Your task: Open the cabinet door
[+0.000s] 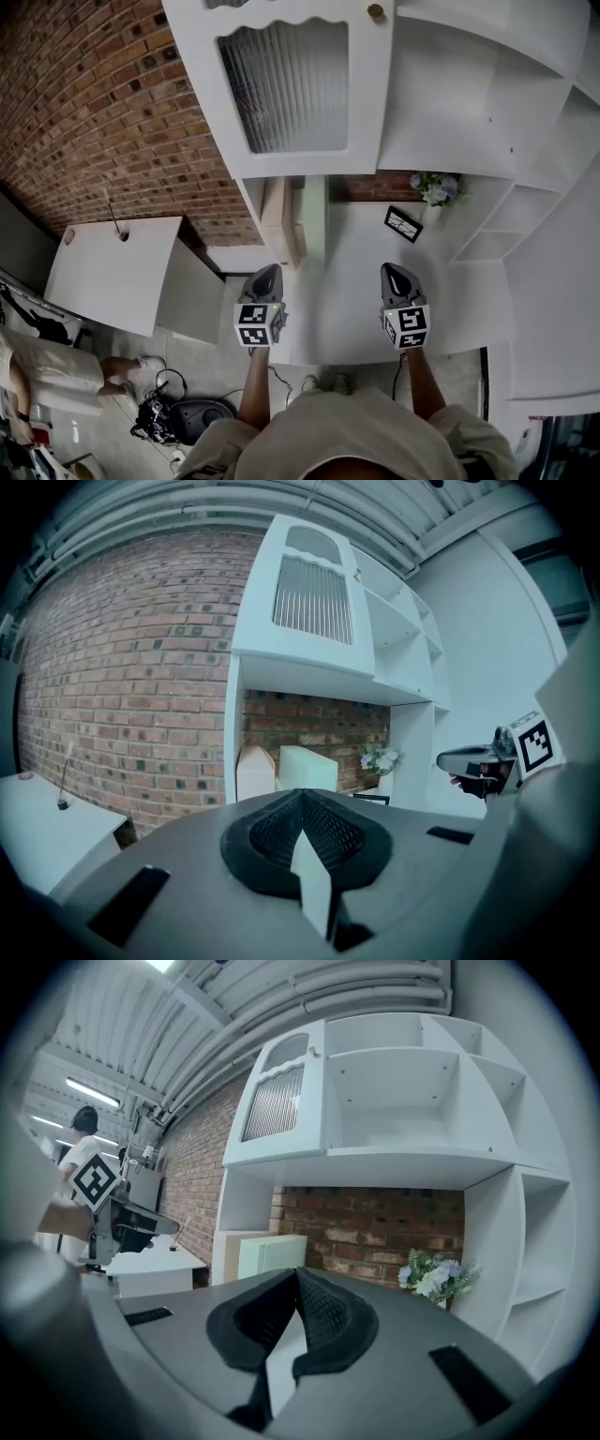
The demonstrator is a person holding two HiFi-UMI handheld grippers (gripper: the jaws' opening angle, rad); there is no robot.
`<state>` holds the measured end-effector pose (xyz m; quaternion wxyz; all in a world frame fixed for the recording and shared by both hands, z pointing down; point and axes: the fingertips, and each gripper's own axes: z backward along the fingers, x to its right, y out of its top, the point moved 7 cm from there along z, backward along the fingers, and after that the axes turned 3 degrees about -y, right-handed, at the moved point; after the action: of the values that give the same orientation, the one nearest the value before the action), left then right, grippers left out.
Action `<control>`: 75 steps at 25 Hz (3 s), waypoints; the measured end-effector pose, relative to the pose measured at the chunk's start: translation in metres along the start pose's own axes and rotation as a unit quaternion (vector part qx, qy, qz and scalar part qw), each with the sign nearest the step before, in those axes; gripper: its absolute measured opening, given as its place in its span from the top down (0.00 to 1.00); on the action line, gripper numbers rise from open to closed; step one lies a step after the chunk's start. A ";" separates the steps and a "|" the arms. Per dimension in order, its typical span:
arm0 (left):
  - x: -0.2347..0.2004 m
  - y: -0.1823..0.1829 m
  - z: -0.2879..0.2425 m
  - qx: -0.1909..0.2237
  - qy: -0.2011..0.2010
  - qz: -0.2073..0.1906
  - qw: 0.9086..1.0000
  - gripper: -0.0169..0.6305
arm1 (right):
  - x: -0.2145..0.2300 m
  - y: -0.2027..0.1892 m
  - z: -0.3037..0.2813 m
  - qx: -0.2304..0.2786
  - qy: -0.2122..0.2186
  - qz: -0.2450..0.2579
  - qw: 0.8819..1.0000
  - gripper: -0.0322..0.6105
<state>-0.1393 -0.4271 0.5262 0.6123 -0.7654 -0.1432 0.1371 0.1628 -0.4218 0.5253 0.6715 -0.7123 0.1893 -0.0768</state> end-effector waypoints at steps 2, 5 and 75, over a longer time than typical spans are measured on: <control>-0.001 0.002 -0.002 0.001 -0.006 -0.003 1.000 0.93 | 0.000 0.003 -0.001 0.002 0.000 -0.003 1.000 0.93; -0.004 0.006 -0.002 0.002 -0.011 -0.004 1.000 0.93 | -0.001 0.013 -0.005 0.007 -0.001 0.001 1.000 0.93; -0.035 0.009 0.034 0.017 0.021 0.003 1.000 0.93 | 0.037 0.227 -0.119 0.141 0.047 0.061 0.987 0.61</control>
<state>-0.1844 -0.4125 0.5111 0.6276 -0.7581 -0.1254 0.1255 0.1156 -0.5522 0.3063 0.7591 -0.5929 0.2514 -0.0953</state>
